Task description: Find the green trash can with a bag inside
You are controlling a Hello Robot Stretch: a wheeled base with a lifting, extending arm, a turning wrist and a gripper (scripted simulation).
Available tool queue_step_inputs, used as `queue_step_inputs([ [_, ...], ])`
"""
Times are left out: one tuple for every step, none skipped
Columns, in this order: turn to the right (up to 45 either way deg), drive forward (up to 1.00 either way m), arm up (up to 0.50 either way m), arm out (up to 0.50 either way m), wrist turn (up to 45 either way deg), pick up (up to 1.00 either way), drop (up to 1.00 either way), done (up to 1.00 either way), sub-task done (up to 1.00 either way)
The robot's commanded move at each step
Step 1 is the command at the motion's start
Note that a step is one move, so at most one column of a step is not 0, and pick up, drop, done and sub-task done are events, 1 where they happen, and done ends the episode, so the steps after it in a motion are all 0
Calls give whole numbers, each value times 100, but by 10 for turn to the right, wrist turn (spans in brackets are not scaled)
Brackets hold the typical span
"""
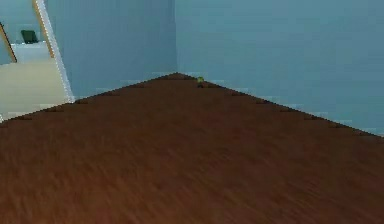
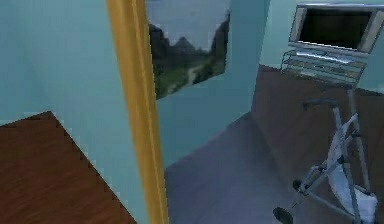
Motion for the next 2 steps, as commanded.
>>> queue_step_inputs([
  [-390, 0, 0, 0, 0, 0, 0, 0, 0],
  [0, 100, 0, 0, 0, 0, 0, 0, 0],
])
